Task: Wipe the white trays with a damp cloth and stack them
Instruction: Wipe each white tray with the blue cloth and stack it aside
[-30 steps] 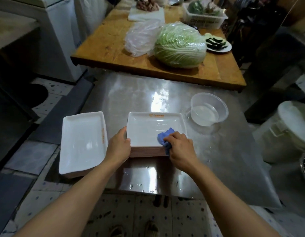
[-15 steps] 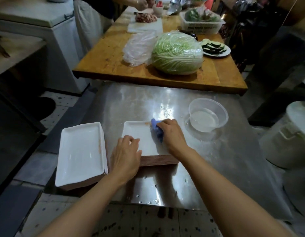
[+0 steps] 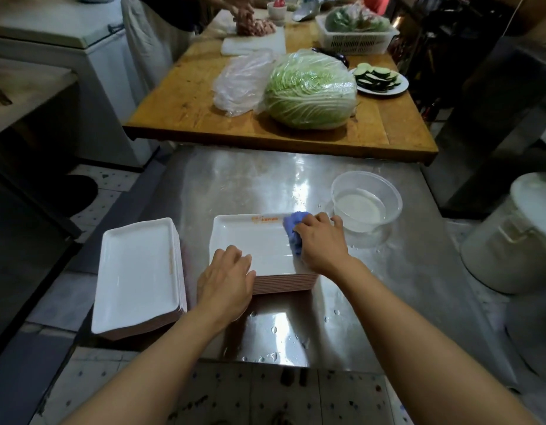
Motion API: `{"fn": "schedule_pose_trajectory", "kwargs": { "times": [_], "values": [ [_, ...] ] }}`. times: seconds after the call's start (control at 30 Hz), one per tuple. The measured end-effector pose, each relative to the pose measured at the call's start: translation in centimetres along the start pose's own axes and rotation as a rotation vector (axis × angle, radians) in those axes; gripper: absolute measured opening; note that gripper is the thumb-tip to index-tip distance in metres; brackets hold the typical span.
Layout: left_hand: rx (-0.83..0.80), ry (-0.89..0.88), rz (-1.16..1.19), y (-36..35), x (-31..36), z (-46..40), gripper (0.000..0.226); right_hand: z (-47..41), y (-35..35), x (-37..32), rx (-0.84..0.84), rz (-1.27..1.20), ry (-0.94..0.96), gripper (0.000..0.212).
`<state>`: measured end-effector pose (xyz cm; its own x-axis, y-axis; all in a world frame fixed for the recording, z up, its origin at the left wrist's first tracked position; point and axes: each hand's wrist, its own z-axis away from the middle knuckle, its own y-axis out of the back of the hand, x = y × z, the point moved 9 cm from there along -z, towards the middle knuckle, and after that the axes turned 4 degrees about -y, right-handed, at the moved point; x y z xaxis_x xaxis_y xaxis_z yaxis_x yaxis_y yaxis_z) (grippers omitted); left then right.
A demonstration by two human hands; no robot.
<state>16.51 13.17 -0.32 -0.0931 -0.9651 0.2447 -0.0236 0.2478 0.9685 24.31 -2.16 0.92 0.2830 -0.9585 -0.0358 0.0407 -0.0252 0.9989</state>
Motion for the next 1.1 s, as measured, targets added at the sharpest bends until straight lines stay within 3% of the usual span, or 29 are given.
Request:
{"fn": "schedule_pose_trajectory", "kwargs": {
  "times": [0.3, 0.47, 0.67, 0.9, 1.1],
  "values": [
    [-0.112, -0.031, -0.230, -0.5, 2.1, -0.4, 0.044, 6.4, 1.1, -0.8, 0.006, -0.204, 0.071, 0.018],
    [-0.043, -0.204, -0.214, 0.2, 5.1, -0.5, 0.036, 7.9, 2.2, 3.1, 0.121, -0.524, -0.145, 0.005],
    [0.096, -0.327, -0.265, 1.8, 7.0, 0.2, 0.029, 9.9, 3.0, 5.0, 0.201, -1.076, -0.273, 0.028],
    [0.127, -0.341, -0.194, 3.3, 6.8, 0.8, 0.031, 11.3, 6.7, 5.2, 0.377, -1.060, -0.313, 0.023],
    [0.300, -0.294, -0.045, 8.3, 7.0, 0.6, 0.024, 11.7, 8.5, 6.5, 0.445, -0.949, -0.431, 0.013]
  ]
}}
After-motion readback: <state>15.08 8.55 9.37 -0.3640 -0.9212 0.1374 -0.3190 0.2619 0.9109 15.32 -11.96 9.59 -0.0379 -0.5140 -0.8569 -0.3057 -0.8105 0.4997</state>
